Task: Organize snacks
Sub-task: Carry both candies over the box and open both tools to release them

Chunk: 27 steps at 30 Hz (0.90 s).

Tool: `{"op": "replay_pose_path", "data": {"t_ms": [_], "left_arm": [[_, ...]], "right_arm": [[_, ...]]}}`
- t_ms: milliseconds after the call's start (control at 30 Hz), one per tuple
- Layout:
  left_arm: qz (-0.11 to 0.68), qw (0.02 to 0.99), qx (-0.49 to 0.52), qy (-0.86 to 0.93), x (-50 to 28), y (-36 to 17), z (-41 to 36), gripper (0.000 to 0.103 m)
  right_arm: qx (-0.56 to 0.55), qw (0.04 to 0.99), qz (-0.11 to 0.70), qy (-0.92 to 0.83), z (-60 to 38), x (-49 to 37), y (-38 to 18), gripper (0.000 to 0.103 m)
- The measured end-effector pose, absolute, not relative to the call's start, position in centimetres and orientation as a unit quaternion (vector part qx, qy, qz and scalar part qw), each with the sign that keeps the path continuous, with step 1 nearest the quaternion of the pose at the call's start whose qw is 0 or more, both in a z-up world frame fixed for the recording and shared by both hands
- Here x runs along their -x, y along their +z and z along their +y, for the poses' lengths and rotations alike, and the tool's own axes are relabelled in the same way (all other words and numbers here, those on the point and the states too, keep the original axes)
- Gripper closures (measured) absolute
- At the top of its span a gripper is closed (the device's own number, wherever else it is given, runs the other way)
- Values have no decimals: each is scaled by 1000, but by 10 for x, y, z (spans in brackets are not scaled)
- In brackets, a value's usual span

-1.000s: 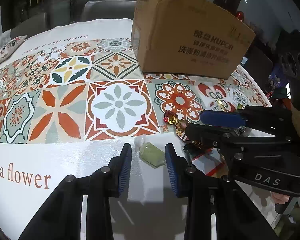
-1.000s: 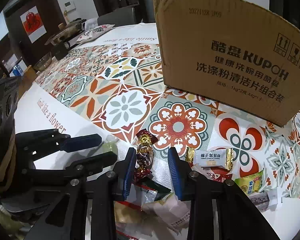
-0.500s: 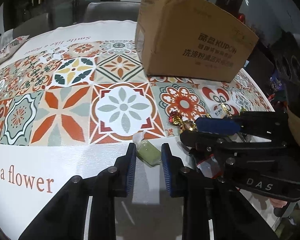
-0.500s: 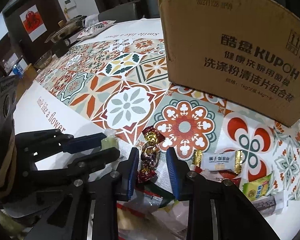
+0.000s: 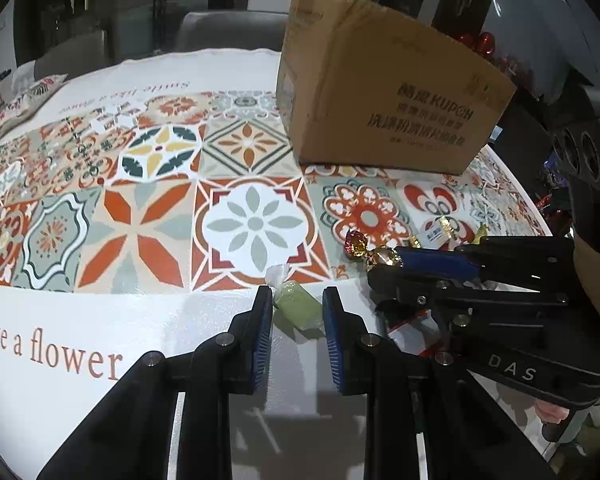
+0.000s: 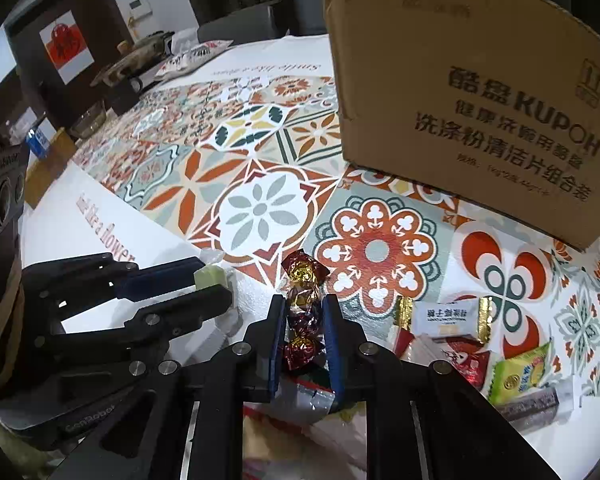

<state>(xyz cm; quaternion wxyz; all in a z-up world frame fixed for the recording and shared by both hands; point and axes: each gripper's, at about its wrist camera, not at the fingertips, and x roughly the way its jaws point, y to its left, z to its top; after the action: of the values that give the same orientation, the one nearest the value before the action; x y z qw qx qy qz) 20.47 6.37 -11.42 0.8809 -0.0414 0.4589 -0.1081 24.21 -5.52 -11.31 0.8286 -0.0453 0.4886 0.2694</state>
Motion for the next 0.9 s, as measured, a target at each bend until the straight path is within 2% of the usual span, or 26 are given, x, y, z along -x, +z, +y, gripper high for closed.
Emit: {"op": "replay_pose_path", "data": {"t_ms": [900], "left_arm": [[339,930,10,-138,-200,-1,18,77]], "right_arm": [[12,899,370,236,-119,-219,-7,83]]}}
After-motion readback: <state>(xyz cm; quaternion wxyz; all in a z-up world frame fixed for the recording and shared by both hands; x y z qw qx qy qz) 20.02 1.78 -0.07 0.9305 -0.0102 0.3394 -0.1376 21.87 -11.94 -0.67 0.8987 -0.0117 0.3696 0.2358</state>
